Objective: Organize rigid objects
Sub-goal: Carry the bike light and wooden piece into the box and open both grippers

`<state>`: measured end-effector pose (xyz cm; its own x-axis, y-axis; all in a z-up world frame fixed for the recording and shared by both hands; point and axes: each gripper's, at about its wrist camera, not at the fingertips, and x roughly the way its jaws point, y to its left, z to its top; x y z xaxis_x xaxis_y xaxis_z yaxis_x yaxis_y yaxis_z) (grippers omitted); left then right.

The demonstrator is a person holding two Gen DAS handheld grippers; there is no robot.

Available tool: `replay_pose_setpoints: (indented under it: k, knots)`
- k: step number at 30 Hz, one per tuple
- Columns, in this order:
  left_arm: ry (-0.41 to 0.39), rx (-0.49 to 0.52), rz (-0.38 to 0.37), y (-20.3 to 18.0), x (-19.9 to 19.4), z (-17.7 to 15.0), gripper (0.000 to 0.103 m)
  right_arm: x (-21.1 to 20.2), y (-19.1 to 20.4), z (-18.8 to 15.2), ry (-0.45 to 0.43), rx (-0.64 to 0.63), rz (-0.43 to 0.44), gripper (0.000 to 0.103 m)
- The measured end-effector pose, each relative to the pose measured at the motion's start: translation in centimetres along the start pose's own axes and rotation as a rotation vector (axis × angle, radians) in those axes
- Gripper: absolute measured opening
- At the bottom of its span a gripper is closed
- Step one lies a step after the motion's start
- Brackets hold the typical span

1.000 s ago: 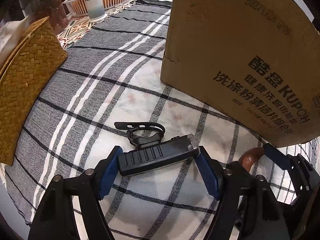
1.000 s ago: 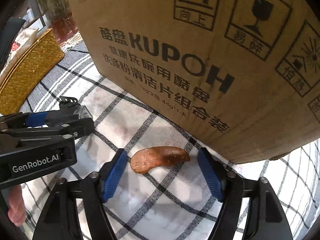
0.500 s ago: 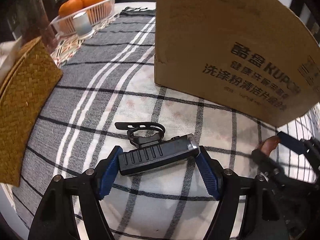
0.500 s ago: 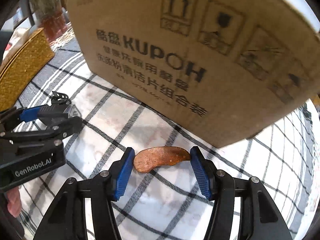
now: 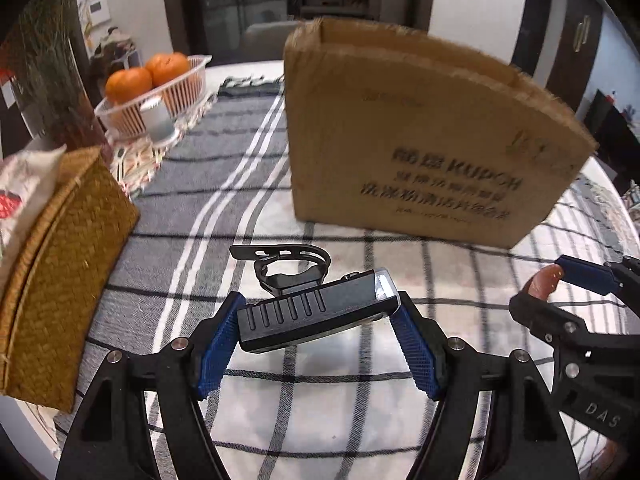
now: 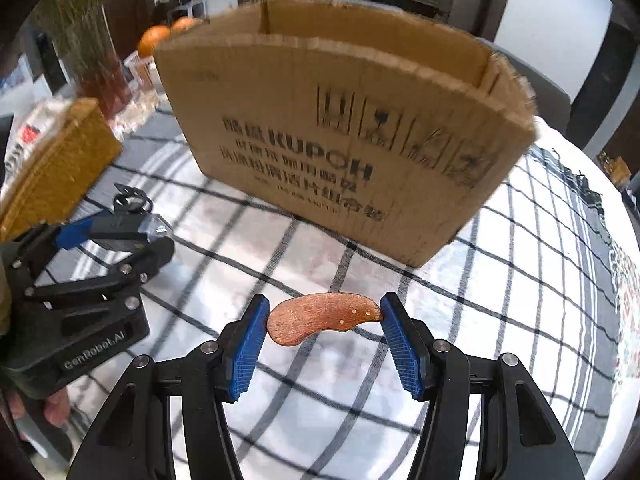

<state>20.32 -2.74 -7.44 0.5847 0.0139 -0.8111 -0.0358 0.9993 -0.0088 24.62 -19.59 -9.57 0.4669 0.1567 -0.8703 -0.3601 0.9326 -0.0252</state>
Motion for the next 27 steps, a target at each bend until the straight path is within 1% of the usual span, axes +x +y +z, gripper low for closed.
replay_pose_setpoints:
  k: [3,6,9,15,19,27]
  knots:
    - [-0.048,0.011,-0.011,-0.1,-1.8,0.5,0.073,-2.1,-0.5,-0.1,-0.068,0.036,-0.002,0.058]
    - [-0.086,0.013,-0.016,-0.3,-3.2,0.8,0.073,-3.5,-1.3,0.1,-0.100,0.064,0.022,0.058]
    - [-0.112,0.009,-0.020,0.1,-4.1,1.2,0.073,-5.0,-1.6,0.4,-0.147,0.072,0.005,0.058]
    - [-0.136,0.021,-0.054,-0.2,-5.4,1.6,0.073,-7.1,-2.1,0.4,-0.207,0.082,0.001,0.058]
    - [-0.153,0.039,-0.078,-0.4,-6.0,1.9,0.073,-8.6,-1.8,0.4,-0.255,0.081,-0.029,0.058]
    - [-0.173,0.053,-0.119,-0.7,-6.7,3.3,0.073,-9.9,-1.8,1.0,-0.292,0.111,-0.037,0.058]
